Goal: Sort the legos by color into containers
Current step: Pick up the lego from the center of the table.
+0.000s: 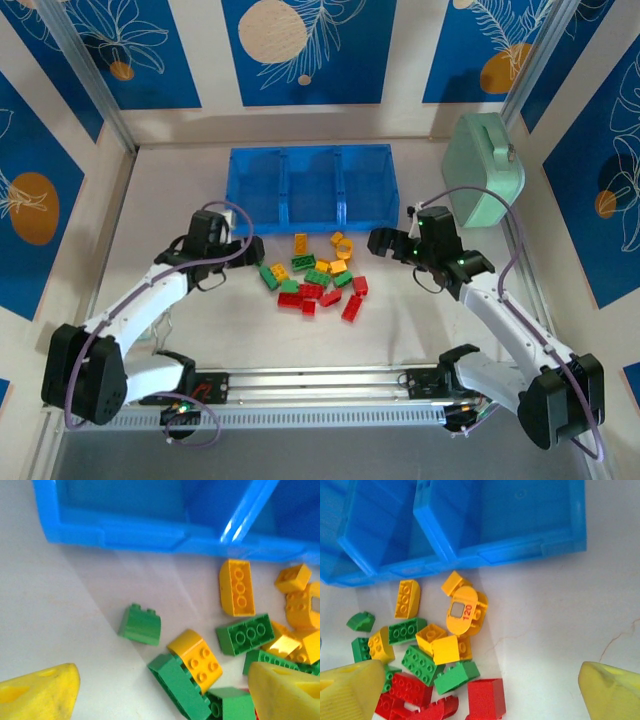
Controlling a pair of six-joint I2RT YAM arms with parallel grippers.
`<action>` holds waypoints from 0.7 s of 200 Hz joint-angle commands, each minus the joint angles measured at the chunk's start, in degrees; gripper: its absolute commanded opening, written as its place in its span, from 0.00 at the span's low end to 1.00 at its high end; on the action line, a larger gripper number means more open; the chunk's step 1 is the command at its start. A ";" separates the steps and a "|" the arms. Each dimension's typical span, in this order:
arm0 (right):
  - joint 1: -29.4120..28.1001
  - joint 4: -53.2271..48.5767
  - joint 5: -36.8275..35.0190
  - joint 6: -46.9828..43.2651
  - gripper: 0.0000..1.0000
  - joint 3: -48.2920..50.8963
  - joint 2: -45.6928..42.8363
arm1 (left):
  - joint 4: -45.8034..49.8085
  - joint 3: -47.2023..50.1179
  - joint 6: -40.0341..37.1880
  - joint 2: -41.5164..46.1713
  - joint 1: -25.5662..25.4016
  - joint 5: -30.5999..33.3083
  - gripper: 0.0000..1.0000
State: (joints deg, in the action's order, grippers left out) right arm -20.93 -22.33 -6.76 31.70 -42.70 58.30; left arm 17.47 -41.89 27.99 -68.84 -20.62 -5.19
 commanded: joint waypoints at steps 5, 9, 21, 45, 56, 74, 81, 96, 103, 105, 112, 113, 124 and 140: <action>-2.63 -2.53 -0.62 1.47 0.97 0.04 -0.22 | 4.42 -3.30 1.90 -2.63 -3.75 3.96 0.82; -2.90 -2.40 -0.54 1.59 0.96 0.11 -0.13 | 4.70 -3.51 2.36 -3.17 -4.32 4.72 0.81; -3.56 -1.96 -0.08 1.78 0.95 0.38 0.18 | 4.52 -3.44 4.82 -4.16 -5.72 6.81 0.80; -4.79 -0.79 0.13 2.17 0.94 0.77 1.05 | 1.38 -2.19 8.94 -6.52 -8.09 6.85 0.74; -5.32 -0.78 -0.39 2.64 0.93 0.69 1.71 | 1.23 -2.47 9.98 -8.17 -9.10 7.23 0.71; -5.94 -0.94 -0.82 3.08 0.92 0.58 2.60 | 1.62 -3.02 11.42 -10.17 -10.27 7.91 0.68; -6.17 -1.07 -1.11 3.40 0.91 0.60 2.85 | 1.35 -3.03 11.88 -10.71 -10.68 7.75 0.67; -6.65 -1.32 -1.72 3.97 0.90 0.81 3.21 | 0.78 -2.94 12.69 -11.61 -11.74 7.90 0.65; -6.83 -1.23 -1.92 4.15 0.89 1.07 3.25 | 0.65 -3.02 13.01 -12.20 -12.13 8.08 0.64; -6.91 -1.23 -1.98 4.22 0.89 1.16 3.29 | 0.64 -3.02 13.11 -12.37 -12.26 8.16 0.63; -7.06 -1.14 -2.31 4.41 0.88 1.35 3.22 | 0.56 -3.02 13.54 -13.07 -12.73 8.34 0.63; -7.09 -1.14 -2.34 4.46 0.88 1.37 3.22 | 0.51 -3.02 13.56 -13.16 -12.80 8.31 0.63; -7.20 -1.05 -2.80 4.75 0.87 1.79 3.15 | 0.23 -3.02 13.91 -14.30 -13.17 8.37 0.62; -7.29 -0.96 -3.03 4.91 0.86 2.34 2.96 | 0.21 -3.18 14.18 -15.71 -13.39 8.34 0.58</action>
State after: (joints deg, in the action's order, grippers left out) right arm -27.81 -23.22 -8.60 35.27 -41.69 61.45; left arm 18.33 -43.66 40.42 -82.48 -33.21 2.02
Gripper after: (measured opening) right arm 0.868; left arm 0.603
